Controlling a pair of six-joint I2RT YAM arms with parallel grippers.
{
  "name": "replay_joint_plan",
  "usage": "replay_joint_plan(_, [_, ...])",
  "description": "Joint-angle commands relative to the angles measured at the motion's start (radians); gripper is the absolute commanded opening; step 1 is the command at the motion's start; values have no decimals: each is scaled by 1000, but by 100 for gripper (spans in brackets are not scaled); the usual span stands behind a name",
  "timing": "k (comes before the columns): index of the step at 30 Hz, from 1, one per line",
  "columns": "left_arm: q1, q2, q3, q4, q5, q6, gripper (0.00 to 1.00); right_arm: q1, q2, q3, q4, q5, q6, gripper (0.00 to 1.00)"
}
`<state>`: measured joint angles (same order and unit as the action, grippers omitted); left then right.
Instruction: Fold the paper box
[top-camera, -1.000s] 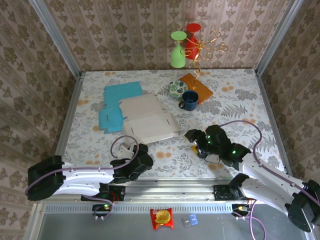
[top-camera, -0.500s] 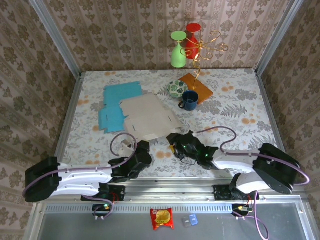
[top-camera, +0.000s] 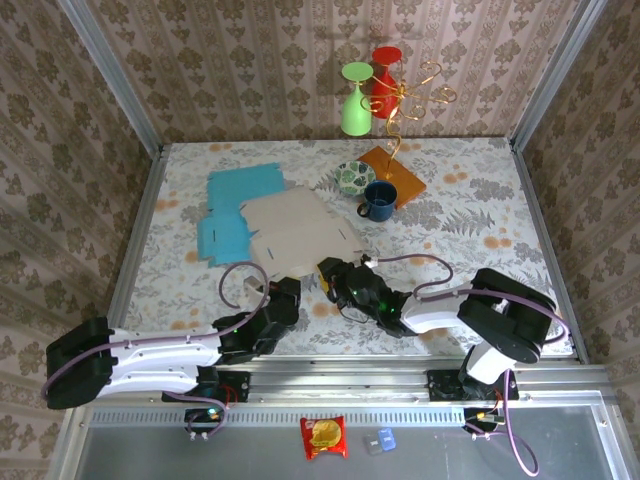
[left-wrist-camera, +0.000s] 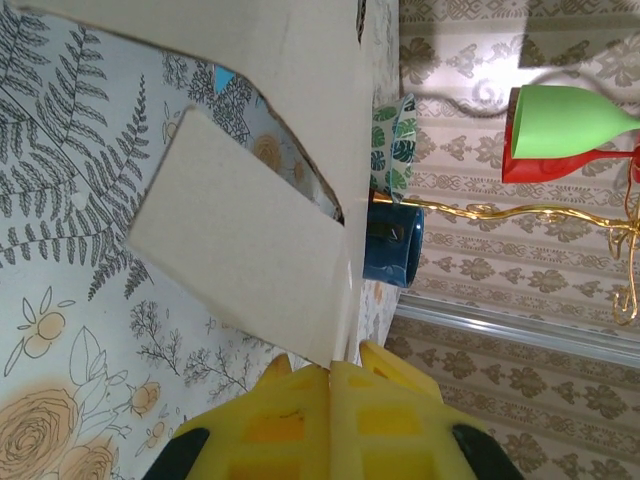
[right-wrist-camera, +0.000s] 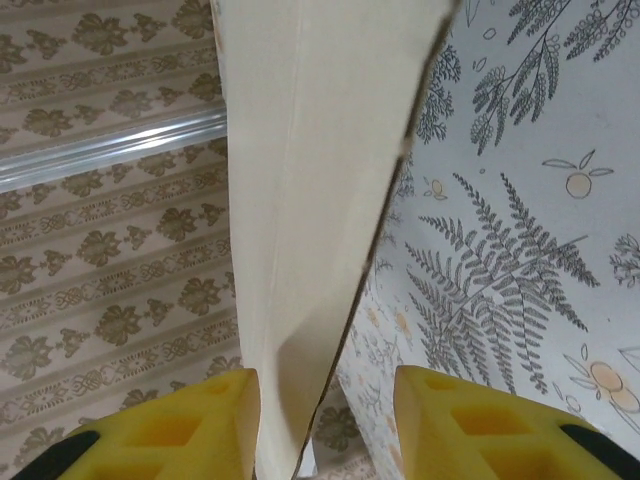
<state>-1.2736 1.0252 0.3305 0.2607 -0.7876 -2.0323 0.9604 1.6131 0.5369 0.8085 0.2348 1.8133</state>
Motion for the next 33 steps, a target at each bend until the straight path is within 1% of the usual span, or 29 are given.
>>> replay_joint_plan(1, [8, -13, -5, 20, 14, 20, 0, 6, 40, 25, 98, 82, 7, 38])
replay_joint_plan(12, [11, -45, -16, 3, 14, 18, 0, 5, 44, 49, 83, 98, 6, 23])
replay_joint_plan(15, [13, -57, -17, -9, 16, 18, 0, 5, 50, 55, 91, 101, 11, 15])
replay_joint_plan(20, [17, -95, -14, -43, 19, 33, 0, -3, 20, 87, 39, 93, 0, 3])
replay_joint_plan(21, [19, -109, -9, -63, 22, 37, 2, -9, 5, 103, 2, 80, 1, 0])
replay_joint_plan(22, [20, -123, -2, -81, 23, 49, 8, -15, -13, 122, -49, 63, 5, 0])
replay_joint_plan(25, [21, -217, 54, -237, 23, 115, 38, -35, -91, 204, -252, 41, -16, 0])
replay_joint_plan(27, [24, -299, 119, -375, 8, 203, 54, -56, -138, 270, -366, 30, -54, 0])
replay_joint_plan(30, [25, -401, 231, -578, -28, 335, 67, -82, -183, 361, -473, 32, -76, 0])
replay_joint_plan(33, [26, -479, 323, -699, -68, 466, 74, -102, -202, 458, -554, 35, -95, 0])
